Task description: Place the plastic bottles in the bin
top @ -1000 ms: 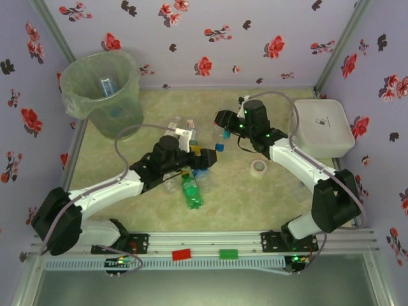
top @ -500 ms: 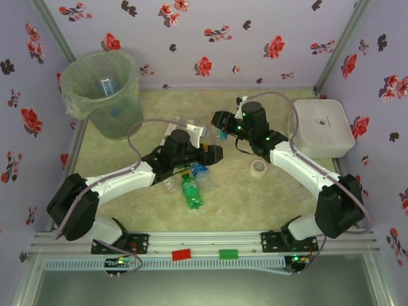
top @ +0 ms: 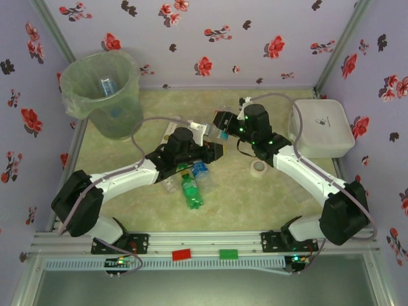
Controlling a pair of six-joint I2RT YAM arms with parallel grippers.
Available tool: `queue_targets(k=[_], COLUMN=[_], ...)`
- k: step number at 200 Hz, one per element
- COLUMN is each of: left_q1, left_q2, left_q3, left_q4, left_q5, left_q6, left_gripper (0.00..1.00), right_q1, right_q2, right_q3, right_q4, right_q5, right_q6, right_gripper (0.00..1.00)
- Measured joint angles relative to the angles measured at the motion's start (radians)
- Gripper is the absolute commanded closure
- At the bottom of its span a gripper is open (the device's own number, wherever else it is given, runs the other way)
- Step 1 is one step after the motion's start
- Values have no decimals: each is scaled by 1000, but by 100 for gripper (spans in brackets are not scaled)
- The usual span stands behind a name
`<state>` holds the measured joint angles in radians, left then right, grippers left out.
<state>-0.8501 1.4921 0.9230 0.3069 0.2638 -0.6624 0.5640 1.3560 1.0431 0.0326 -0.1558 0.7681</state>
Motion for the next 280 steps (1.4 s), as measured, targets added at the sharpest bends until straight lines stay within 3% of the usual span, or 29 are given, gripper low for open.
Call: queue_targets(k=[23,44,101,152,218,280], left_q1=[0,0,28,122,426,729], left_q2=[0,0,-43,-172,-198,-80], left_q3=[0,0,-29,11,446,757], left_q4=[0,0,-24,-230,-624,-757], left_q5=[-1,-2,-19,-84,-208,-301], left_q6=[4,4,5,105,394,542], left_gripper=[91,97,100,100,100,100], right_q1=[0,5,-14,-41,-41,-41], right_q2=[-8,-16,-77,-159,-173,-151], right_q3=[-6,-8,24,53,-72,-124], right_q4=[0,-6,-78,-180,-189,-189], right_q5=[5,10,42,86,72,47], right_q6=[2,3,-34,-90,-91,-86], right_gripper=[31,1,0,0,0,0])
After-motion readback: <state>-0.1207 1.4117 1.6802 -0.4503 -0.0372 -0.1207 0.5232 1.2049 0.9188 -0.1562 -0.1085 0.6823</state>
